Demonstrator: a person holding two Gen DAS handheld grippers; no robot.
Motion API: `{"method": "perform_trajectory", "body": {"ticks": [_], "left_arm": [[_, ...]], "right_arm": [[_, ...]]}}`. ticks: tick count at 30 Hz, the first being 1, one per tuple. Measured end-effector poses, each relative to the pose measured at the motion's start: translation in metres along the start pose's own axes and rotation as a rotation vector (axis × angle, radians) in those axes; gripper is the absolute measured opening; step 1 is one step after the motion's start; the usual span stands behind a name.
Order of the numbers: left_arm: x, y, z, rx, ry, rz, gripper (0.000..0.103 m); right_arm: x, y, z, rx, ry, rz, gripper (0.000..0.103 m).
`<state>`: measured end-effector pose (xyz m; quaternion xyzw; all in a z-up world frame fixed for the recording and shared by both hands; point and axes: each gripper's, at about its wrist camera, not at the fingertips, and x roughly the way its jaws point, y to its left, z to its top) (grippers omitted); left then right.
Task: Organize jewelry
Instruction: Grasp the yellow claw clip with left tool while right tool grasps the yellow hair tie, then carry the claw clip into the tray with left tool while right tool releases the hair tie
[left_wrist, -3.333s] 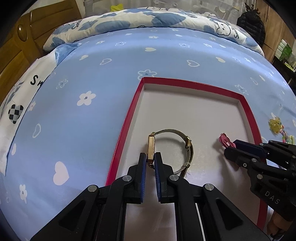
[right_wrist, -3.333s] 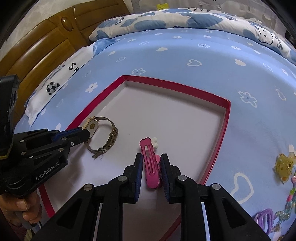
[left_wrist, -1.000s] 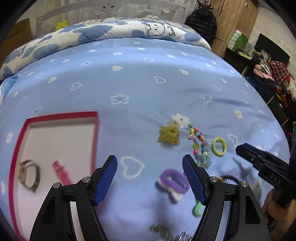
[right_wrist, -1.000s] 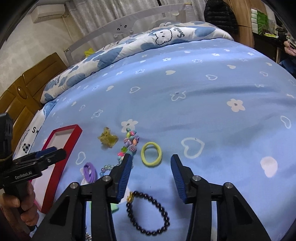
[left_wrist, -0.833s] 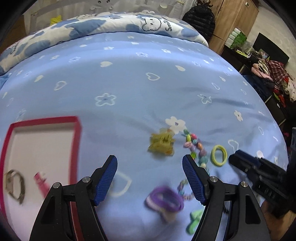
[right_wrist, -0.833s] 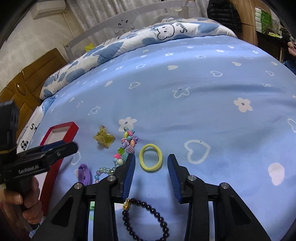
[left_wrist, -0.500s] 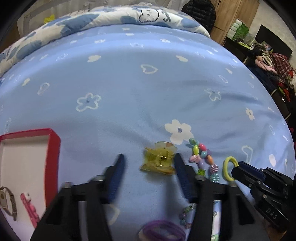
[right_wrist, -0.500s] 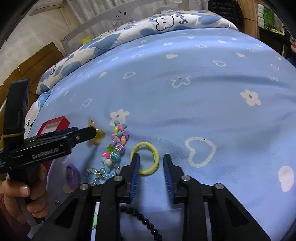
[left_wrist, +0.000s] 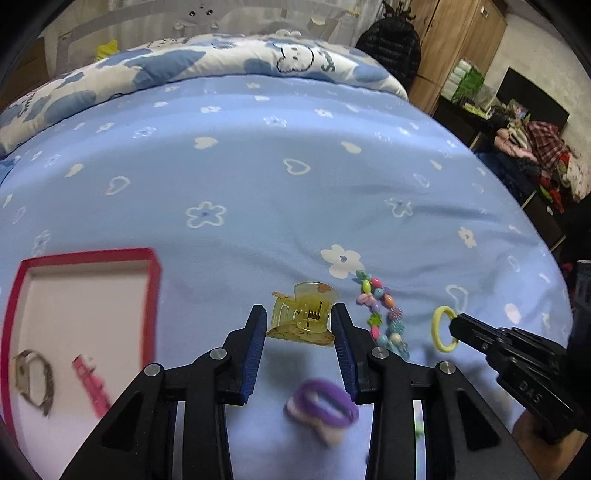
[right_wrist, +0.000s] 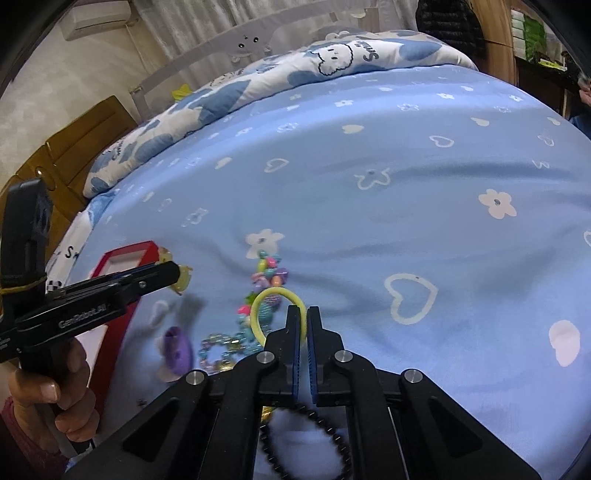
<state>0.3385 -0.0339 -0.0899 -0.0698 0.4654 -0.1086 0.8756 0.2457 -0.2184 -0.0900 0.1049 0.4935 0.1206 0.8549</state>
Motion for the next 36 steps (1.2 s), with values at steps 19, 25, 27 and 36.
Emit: {"method": "perform_trajectory", "body": {"ticks": [19,25,27,36], "left_arm": [[-0.137,0.061,-0.079,-0.121,-0.099,0.070,0.035],[-0.166,0.083,-0.103,-0.156,-0.110,0.102,0.035],[-0.172,0.091,-0.109,-0.169,-0.111,0.115,0.035],[-0.197,0.121,-0.127,-0.225,-0.117,0.150,0.035]], "right_arm": [[-0.023,0.094,-0.019,-0.115,-0.003,0.128,0.003],[-0.021,0.127,-0.025,-0.161,0.008,0.167,0.003],[-0.019,0.138,-0.027,-0.178,0.015,0.178,0.003],[-0.007,0.186,-0.033,-0.246,0.042,0.232,0.003]]}}
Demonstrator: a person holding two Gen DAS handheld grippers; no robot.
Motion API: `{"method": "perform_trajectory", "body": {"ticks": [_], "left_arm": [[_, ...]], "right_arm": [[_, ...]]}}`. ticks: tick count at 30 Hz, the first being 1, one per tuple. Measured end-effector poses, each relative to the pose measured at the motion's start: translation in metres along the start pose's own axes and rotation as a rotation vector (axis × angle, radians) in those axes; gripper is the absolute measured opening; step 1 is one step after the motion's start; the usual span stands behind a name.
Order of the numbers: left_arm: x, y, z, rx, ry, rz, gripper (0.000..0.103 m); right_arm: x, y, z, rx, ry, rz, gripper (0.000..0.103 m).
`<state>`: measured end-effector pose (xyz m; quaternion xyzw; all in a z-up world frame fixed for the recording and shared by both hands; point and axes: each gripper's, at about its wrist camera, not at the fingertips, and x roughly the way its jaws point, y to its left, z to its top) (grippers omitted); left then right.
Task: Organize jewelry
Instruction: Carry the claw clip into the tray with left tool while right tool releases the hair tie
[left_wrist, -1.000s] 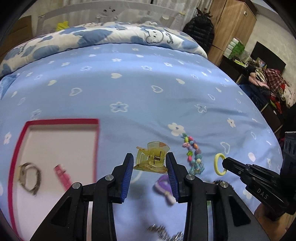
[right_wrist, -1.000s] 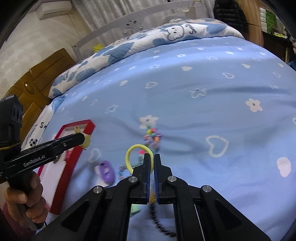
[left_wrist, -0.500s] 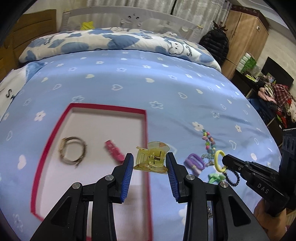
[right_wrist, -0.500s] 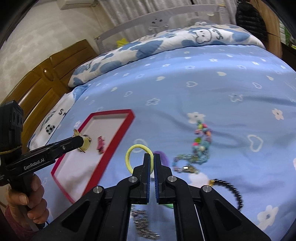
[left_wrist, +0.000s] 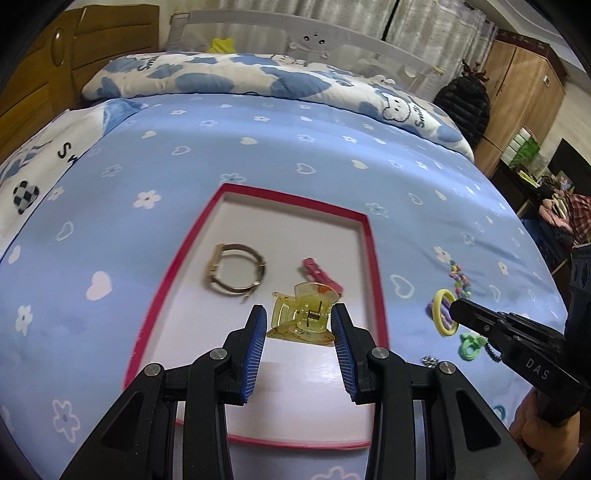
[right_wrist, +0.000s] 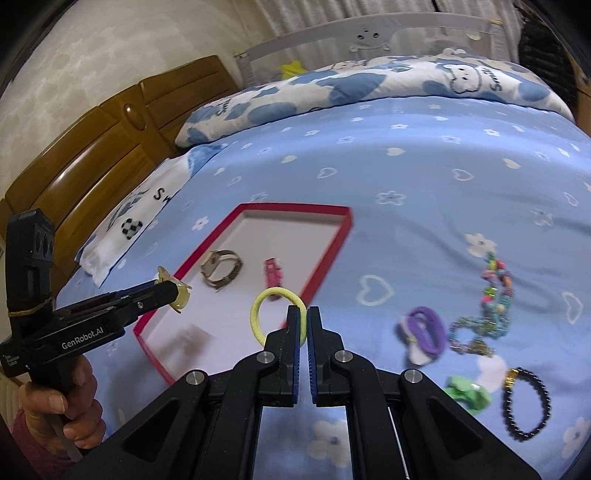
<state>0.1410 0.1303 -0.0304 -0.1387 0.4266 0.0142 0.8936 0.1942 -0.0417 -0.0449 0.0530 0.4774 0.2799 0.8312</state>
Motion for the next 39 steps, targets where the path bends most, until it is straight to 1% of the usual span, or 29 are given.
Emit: {"method": "perform_trajectory", "body": {"ticks": [6,11,17,25,32,39], "left_arm": [[0.002,0.018,0.000,-0.020,0.008,0.020,0.035],[0.015,0.029,0.001,-0.035,0.036,0.030,0.035],[0.036,0.038,0.007,-0.046,0.068,0.048,0.035],[0.059,0.042,0.012,-0.041,0.083,0.069,0.035],[0.077,0.036,0.011,-0.003,0.108,0.117,0.035],[0.081,0.032,0.011,0.008,0.116,0.126,0.036]], "right_arm": [[0.021,0.027,0.003,-0.041,0.032,0.024,0.003],[0.043,0.043,0.004,-0.074,0.067,0.025,0.003],[0.067,0.048,0.007,-0.094,0.105,0.010,0.003],[0.095,0.050,0.003,-0.132,0.164,-0.029,0.003],[0.108,0.053,0.000,-0.161,0.201,-0.054,0.004],[0.113,0.054,0.001,-0.177,0.216,-0.047,0.006]]}}
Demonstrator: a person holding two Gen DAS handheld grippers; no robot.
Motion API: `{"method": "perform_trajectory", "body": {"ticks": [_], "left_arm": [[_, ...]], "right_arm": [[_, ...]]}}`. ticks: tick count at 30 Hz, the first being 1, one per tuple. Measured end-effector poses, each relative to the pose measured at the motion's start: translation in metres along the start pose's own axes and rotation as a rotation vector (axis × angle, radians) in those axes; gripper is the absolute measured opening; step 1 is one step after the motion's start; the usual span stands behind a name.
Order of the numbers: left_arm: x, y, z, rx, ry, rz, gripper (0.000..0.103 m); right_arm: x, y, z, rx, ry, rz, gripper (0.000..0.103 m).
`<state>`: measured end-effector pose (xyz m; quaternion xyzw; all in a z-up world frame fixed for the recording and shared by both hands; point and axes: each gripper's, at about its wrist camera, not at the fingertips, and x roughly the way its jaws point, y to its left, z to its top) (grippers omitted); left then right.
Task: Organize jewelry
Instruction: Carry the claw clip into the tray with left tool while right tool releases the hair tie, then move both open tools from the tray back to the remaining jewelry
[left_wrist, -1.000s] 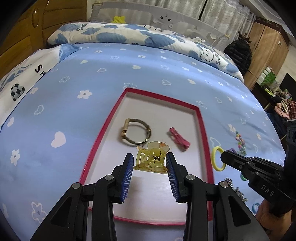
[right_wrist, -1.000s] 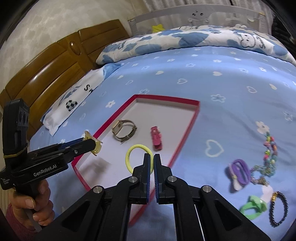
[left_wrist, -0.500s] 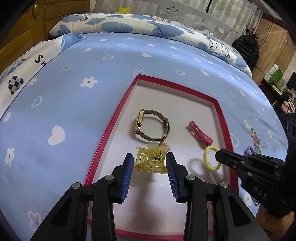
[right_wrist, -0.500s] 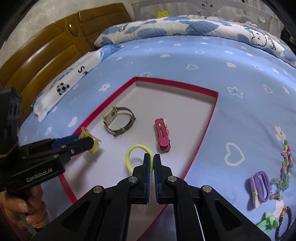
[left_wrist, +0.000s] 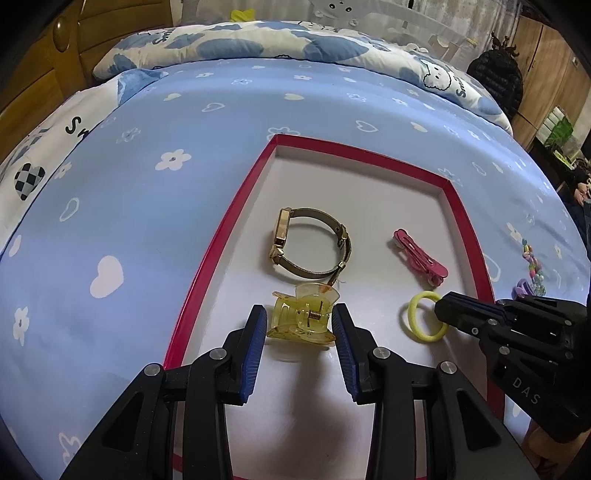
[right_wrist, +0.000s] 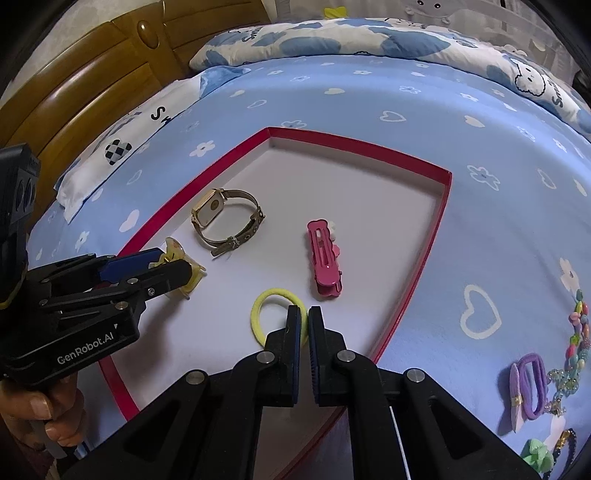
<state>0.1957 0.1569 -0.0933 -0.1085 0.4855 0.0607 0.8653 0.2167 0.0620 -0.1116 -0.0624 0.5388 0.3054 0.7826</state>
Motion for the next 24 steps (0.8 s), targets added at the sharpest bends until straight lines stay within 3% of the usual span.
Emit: {"method": "perform_trajectory", "body": {"ticks": [10,16,20,24], "left_arm": [[-0.003,0.006,-0.002,-0.021,-0.002,-0.007,0.037],[-0.010,0.007,-0.004,-0.034,-0.009,-0.015,0.038],[-0.024,0.006,-0.007,-0.049,-0.039,-0.032,0.051],[-0.040,0.003,-0.014,-0.060,-0.066,-0.061,0.054]], "right_arm": [[-0.003,0.001,0.000,0.008,-0.011,0.021,0.013],[-0.027,-0.003,-0.001,0.034,-0.070,0.042,0.020],[-0.053,-0.013,-0.009,0.074,-0.128,0.050,0.026],[-0.078,-0.030,-0.025,0.130,-0.167,0.045,0.036]]}}
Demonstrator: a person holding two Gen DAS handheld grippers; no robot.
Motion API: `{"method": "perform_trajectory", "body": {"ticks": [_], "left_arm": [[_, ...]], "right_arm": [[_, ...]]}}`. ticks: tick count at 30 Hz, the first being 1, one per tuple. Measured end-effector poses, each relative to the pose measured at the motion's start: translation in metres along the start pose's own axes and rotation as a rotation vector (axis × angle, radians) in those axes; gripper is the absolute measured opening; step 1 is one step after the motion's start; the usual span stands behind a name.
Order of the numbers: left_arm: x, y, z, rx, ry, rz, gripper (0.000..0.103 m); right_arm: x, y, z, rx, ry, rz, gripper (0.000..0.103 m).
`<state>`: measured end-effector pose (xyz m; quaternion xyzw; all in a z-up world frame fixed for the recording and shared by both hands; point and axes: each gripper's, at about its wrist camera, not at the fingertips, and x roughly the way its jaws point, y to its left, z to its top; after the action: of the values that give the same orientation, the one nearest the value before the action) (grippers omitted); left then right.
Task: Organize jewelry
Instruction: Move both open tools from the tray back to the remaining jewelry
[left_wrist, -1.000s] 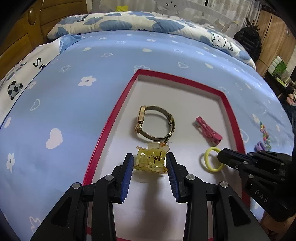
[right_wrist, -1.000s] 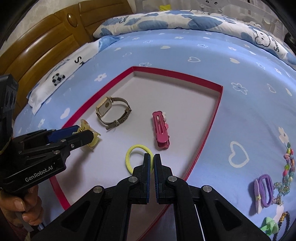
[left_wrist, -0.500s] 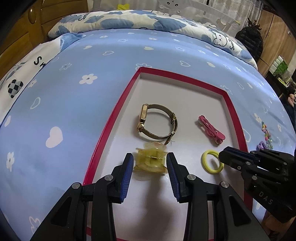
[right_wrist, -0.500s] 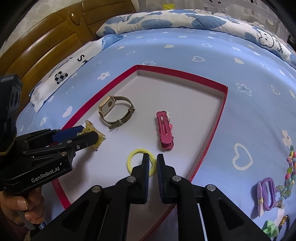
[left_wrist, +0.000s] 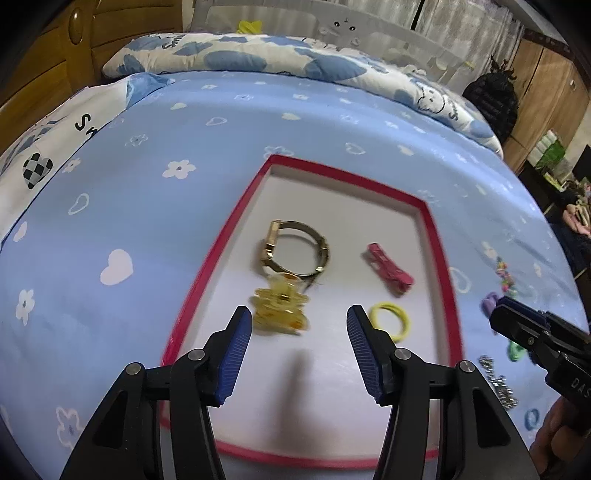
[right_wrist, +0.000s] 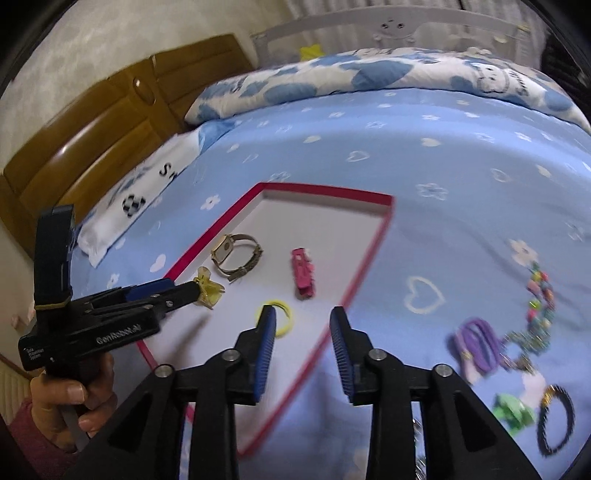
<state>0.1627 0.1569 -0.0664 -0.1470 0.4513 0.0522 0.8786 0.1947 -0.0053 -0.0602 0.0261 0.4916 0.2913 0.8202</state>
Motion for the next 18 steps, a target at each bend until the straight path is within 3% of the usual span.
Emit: {"method": "perform_trajectory", "body": {"ticks": [4,9,18], "left_arm": [[-0.022,-0.008,-0.009,-0.009,-0.034,-0.037,0.064],[-0.044,-0.021,-0.018,-0.007,-0.058,-0.086,0.068],[-0.057,-0.050,-0.028,0.049,-0.042,-0.149,0.070]], "right_arm": [[-0.026,-0.021,-0.009,0.057,-0.035,-0.020,0.039],[-0.064,-0.048,-0.020,0.118,-0.090,-0.063,0.044],[-0.110,-0.087,-0.049,0.207,-0.146,-0.136,0.046]]}}
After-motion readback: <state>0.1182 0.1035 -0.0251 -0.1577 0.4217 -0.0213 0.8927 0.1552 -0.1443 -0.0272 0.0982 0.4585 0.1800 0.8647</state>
